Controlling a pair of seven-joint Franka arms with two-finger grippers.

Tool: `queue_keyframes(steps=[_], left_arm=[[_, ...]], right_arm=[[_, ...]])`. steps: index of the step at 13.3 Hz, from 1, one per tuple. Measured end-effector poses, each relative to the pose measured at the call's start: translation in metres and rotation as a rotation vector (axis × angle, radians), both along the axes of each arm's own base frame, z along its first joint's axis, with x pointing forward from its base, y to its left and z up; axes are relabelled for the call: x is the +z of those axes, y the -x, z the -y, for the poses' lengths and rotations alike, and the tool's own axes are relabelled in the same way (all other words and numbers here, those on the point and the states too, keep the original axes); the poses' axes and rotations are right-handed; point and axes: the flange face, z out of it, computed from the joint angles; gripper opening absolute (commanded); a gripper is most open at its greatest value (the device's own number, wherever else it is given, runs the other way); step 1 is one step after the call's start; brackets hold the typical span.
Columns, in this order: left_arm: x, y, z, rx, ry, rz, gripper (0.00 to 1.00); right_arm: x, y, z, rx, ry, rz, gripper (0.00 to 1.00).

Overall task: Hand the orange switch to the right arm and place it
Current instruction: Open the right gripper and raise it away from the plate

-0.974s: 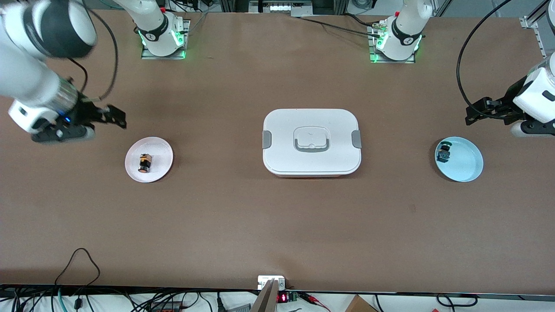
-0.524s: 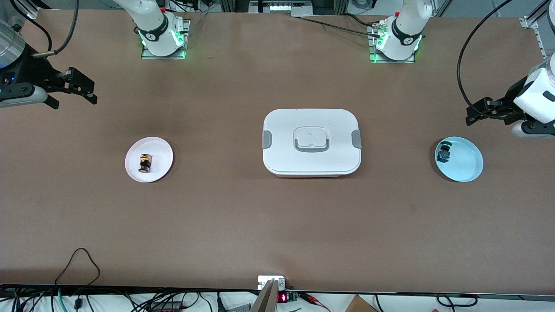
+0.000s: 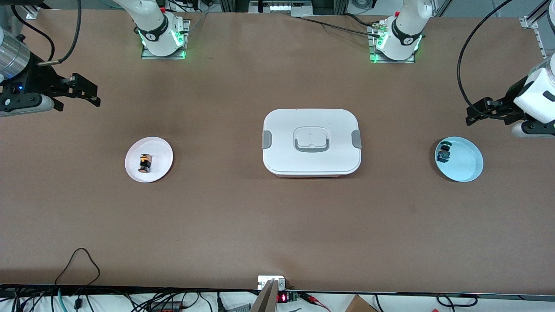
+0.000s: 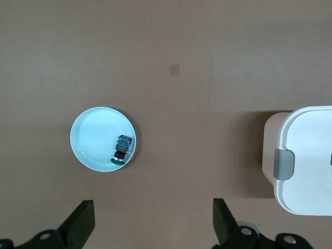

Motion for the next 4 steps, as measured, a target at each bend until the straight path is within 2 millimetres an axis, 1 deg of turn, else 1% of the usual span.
queue_keyframes(steps=[4], left_arm=[[0.0000, 0.0000, 0.0000, 0.000, 0.000, 0.000, 1.00]], right_arm=[[0.0004, 0.0004, -0.0034, 0.006, -0.001, -0.001, 1.00]])
